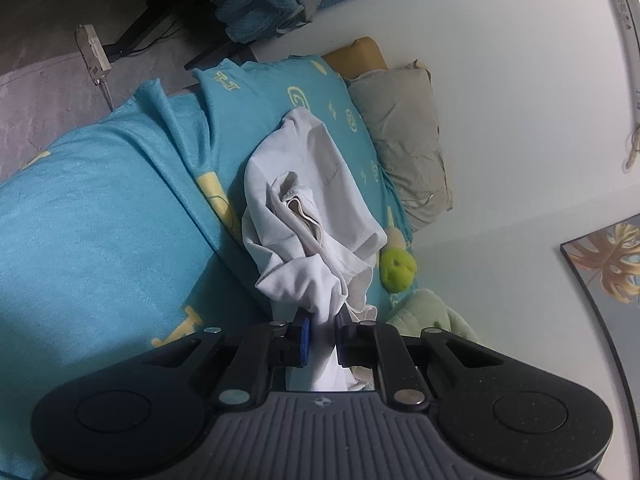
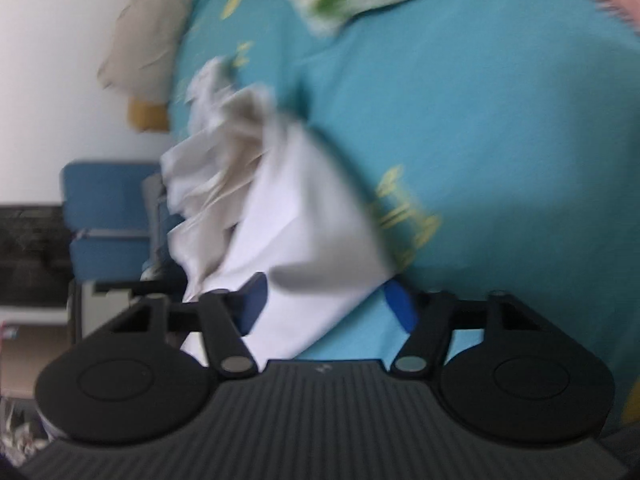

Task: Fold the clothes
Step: 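Grasp the folded shirt edge with the left gripper, then grasp the shirt with the right gripper while the left gripper holds it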

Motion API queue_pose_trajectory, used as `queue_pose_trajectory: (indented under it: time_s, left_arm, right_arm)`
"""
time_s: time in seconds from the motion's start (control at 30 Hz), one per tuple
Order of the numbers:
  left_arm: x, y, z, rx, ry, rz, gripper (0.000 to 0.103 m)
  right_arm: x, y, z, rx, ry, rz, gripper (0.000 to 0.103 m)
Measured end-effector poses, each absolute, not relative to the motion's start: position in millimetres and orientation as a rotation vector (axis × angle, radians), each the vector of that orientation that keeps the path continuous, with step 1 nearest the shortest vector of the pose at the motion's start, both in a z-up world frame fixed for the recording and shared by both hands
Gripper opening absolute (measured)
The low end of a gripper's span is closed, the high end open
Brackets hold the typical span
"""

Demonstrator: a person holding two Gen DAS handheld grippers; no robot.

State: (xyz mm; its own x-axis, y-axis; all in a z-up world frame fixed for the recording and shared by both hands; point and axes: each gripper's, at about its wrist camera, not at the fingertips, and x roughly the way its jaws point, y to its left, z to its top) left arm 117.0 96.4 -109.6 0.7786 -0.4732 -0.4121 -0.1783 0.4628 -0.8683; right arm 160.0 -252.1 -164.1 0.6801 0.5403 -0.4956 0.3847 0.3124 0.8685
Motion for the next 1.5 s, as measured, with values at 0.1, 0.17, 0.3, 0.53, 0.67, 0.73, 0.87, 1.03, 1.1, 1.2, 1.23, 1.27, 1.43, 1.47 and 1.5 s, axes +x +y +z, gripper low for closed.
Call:
queue_pose_trajectory:
  time_s: [0.1,0.17,0.3,0.53,0.67,0.73,0.87,1.03,1.1,1.2,1.23,1.27,1.43,1.47,1.5]
  left_arm:
    - [118.7,95.2,-108.1,-1.077,0.684,-0.203,0.012]
    - [119.2,95.3,-106.4,-1.06,0.679,-0.203,0.012]
    - [110.6,96.4,-83.9,-1.024,0.646,-0.222,0.011]
    - [88.1,97.8,-35.4,-0.956,0.581,-0.256,0.01]
    - [48.2,100.6,-13.4,-0.953,0.598,-0.26,0.01]
    - [26.5,102.5,-3.7,-0.955,0.612,-0.261,0.01]
    - [-16.8,106.2,15.8,-0.958,0.64,-0.263,0.01]
    - [-58.2,111.1,24.5,-0.977,0.656,-0.272,0.01]
    - [-57.0,110.1,27.9,-0.972,0.655,-0.256,0.01]
    - [-37.5,108.9,30.6,-0.975,0.66,-0.243,0.01]
    - [-28.1,108.2,31.4,-0.981,0.662,-0.237,0.011]
    - [-16.4,107.8,31.5,-0.983,0.664,-0.233,0.011]
    - [54.6,101.4,26.3,-0.969,0.683,-0.184,0.011]
    - [69.4,100.0,24.4,-0.96,0.686,-0.174,0.011]
    - [84.1,99.0,21.4,-0.95,0.69,-0.163,0.011]
  right_arm:
    - [159.2,-257.5,-162.3,1.267,0.841,0.055,0.029]
    - [158.6,-261.1,-161.1,1.247,0.814,0.01,0.017]
    - [156.4,-265.3,-143.9,1.183,0.725,-0.005,0.012]
    - [147.1,-267.9,-75.3,1.016,0.607,0.103,0.01]
    - [112.5,-270.5,-52.1,1.001,0.586,0.128,0.01]
    - [90.0,-271.0,-43.0,0.993,0.58,0.136,0.01]
    - [45.0,-271.9,-24.6,0.976,0.569,0.152,0.01]
    - [0.0,-274.2,-12.3,0.97,0.553,0.173,0.01]
    - [1.8,-274.6,-13.9,0.982,0.568,0.172,0.01]
    - [17.9,-274.9,-15.4,0.991,0.578,0.165,0.01]
    - [26.9,-275.0,-15.8,0.993,0.58,0.164,0.01]
    - [36.0,-275.0,-16.1,0.995,0.581,0.163,0.01]
    - [100.8,-274.1,-25.7,1.009,0.611,0.137,0.01]
    - [114.9,-273.3,-28.8,1.006,0.617,0.13,0.01]
    - [128.9,-272.4,-31.9,1.002,0.623,0.122,0.01]
